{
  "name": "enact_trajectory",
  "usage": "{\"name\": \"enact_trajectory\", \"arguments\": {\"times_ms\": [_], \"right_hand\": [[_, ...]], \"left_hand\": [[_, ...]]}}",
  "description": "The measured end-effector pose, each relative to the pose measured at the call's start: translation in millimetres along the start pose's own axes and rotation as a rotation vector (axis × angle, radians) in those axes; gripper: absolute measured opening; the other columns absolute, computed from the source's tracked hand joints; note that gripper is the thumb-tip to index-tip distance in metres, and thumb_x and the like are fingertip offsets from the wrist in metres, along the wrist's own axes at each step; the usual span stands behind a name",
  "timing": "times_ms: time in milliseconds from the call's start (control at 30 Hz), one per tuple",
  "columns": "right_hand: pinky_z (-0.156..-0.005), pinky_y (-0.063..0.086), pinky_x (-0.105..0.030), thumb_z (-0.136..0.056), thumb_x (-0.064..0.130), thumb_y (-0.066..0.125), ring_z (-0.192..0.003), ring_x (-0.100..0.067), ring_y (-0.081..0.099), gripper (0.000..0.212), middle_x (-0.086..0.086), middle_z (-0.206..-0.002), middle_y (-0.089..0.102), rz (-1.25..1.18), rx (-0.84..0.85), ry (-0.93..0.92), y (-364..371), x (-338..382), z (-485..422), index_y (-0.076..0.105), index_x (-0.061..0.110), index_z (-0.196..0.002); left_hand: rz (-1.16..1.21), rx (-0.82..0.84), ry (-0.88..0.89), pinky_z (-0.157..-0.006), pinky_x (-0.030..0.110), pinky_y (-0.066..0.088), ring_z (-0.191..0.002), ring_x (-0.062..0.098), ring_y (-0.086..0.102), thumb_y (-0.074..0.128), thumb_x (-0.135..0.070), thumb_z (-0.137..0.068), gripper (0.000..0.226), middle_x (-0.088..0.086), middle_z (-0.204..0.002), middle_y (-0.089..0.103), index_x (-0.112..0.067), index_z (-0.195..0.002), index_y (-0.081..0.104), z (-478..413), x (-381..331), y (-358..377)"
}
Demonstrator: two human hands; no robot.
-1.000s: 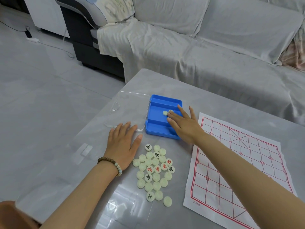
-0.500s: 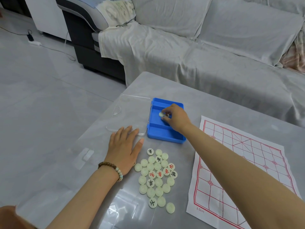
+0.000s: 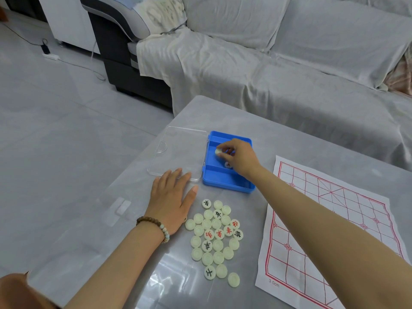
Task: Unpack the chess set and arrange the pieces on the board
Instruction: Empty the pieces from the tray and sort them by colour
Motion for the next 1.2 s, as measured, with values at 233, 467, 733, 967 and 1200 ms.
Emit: {"name": "enact_trajectory", "arguments": {"times_ms": [233, 467, 733, 967, 1200], "right_hand": [[-0.071, 0.048, -0.01, -0.082, 0.028, 0.069, -0.08, -0.003, 0.059, 0.019, 0.008, -0.089, 0.065, -0.18, -0.06, -0.012, -38, 11, 85, 0.072, 0.02, -0.099], [-0.08, 0.05, -0.019, -0.087, 0.033, 0.061, -0.086, -0.003, 0.058, 0.023, 0.009, -0.103, 0.064, 0.043, 0.185, 0.095, -13, -20, 141, 0.068, 0.026, -0.108], [-0.109, 0.022, -0.026, -0.1, 0.039, 0.026, -0.128, -0.012, 0.044, 0.044, 0.004, -0.134, 0.055, 0.161, 0.158, -0.038, -33, -3, 89, 0.048, 0.022, -0.135], [-0.114, 0.005, -0.028, -0.1, 0.042, 0.012, -0.124, -0.012, 0.046, 0.054, 0.002, -0.127, 0.059, 0.197, 0.213, -0.011, -9, -17, 55, 0.05, 0.02, -0.131], [-0.097, 0.036, -0.028, -0.095, 0.028, 0.05, -0.119, -0.019, 0.05, 0.03, 0.0, -0.129, 0.056, 0.298, 0.128, -0.07, -9, -3, 22, 0.059, 0.019, -0.123]], "left_hand": [[0.004, 0.015, -0.006, -0.117, 0.035, -0.001, -0.143, 0.015, 0.0, 0.017, -0.047, -0.097, 0.052, -0.006, -0.156, 0.007, -0.029, -0.146, 0.016, 2, -2, -2], [-0.013, 0.012, -0.001, -0.117, 0.037, 0.001, -0.143, 0.017, 0.001, 0.017, -0.046, -0.096, 0.053, -0.004, -0.156, 0.009, -0.027, -0.146, 0.017, 3, -3, -2], [-0.003, 0.009, -0.006, -0.117, 0.037, 0.001, -0.143, 0.016, 0.0, 0.016, -0.047, -0.096, 0.054, -0.004, -0.156, 0.008, -0.028, -0.146, 0.017, 4, -4, -2], [-0.014, 0.014, 0.0, -0.117, 0.036, 0.0, -0.143, 0.015, -0.001, 0.015, -0.047, -0.097, 0.053, -0.006, -0.156, 0.006, -0.03, -0.147, 0.015, 3, -1, -1], [-0.014, 0.012, 0.003, -0.116, 0.033, -0.002, -0.143, 0.014, -0.001, 0.008, -0.054, -0.092, 0.059, -0.007, -0.156, 0.007, -0.031, -0.146, 0.015, 1, -1, -1]]}}
Point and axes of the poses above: each hand's wrist, its own z-axis away from the middle knuckle, its own y-axis out of the palm, x = y × z, the point moved 9 cm from there along -z, towards the middle knuckle
